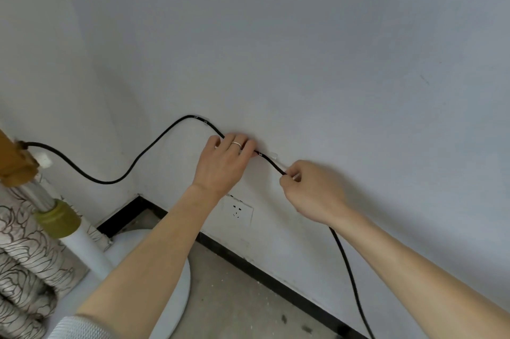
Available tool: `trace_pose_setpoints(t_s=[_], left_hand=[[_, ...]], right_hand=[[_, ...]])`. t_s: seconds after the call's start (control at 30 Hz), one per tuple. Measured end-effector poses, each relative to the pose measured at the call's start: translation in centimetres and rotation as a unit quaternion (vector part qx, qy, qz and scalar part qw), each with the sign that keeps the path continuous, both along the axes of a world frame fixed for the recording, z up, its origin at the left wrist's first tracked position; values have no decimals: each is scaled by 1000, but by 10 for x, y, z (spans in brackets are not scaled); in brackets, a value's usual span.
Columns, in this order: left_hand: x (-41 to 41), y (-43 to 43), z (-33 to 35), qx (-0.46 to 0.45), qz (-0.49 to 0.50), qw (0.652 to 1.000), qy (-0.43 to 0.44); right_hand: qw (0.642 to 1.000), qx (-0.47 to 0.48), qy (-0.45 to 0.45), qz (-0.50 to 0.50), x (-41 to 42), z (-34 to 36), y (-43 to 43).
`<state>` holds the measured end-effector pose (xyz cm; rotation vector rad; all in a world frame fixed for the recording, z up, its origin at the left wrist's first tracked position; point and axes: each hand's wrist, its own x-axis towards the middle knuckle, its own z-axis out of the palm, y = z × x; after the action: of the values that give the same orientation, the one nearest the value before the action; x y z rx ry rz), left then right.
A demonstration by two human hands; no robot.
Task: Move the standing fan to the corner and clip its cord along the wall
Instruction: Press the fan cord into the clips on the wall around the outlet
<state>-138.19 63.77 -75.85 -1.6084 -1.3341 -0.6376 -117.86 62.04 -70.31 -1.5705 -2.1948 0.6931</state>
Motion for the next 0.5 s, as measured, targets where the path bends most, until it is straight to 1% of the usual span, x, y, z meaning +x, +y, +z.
trace_pose_setpoints(t_s=[0.07,0.17,0.3,0.5], left_hand=[[0,1,-2,8,2,1000,-1],[1,3,-6,12,5,1000,-13],[2,3,-9,19,-3,999,-33],[1,-1,-11,5,0,999,-45]], right_hand=[[996,69,-54,1,6,4,-5],[987,141,-73,4,4,14,-7],[978,202,-55,5,-2,25,-2],[972,234,0,-10,0,21,6]])
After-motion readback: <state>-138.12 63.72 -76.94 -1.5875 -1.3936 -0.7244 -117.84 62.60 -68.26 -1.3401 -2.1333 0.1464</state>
